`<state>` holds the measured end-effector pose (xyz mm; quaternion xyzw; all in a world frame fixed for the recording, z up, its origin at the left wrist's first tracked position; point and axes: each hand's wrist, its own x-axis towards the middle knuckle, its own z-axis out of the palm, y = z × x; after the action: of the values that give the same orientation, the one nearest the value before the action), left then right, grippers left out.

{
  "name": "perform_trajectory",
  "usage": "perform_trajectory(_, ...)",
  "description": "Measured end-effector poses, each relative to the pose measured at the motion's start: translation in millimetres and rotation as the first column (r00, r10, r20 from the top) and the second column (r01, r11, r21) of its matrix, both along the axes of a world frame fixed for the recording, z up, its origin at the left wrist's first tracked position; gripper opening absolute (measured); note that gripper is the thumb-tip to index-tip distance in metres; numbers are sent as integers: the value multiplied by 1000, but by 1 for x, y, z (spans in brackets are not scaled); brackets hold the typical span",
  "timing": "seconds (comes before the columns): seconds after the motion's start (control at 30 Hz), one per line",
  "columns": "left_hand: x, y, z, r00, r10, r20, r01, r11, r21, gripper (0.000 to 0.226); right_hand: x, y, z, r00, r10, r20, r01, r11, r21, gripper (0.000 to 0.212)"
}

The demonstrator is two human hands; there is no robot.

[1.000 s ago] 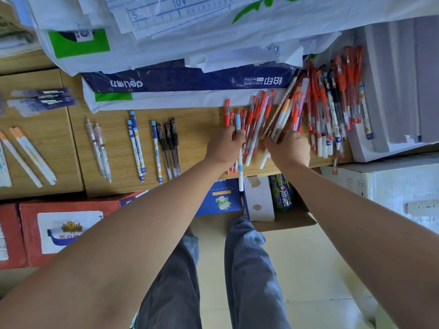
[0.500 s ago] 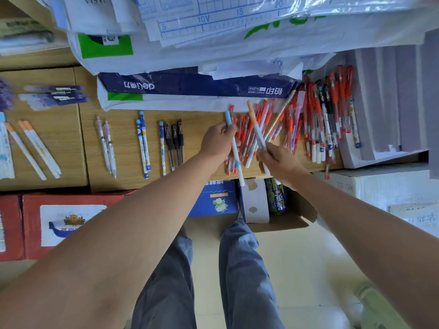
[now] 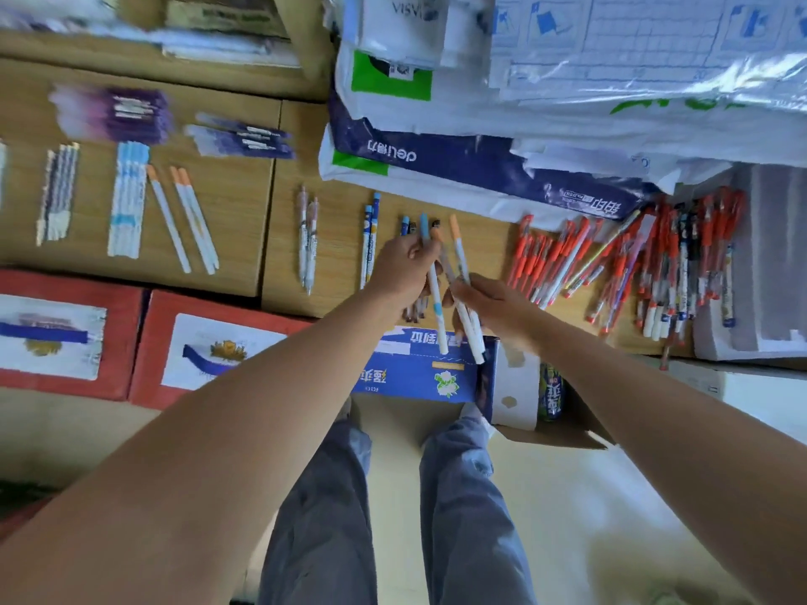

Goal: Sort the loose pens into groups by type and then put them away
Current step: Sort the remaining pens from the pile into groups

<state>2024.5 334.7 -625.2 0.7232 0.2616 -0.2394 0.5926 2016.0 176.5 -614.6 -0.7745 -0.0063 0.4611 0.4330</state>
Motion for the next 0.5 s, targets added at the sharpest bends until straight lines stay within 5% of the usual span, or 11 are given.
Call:
perform_trajectory(0.33,-30,132,7,978,204,49,-205,979,6,21,-10,132,7,984,111,-140,-112,994,6,29)
perform_trajectory(0.5,-36,175,14,955,291,-55,-294,955,-40,29,-21,187,16,977,107,-182,-111,994,-13,27)
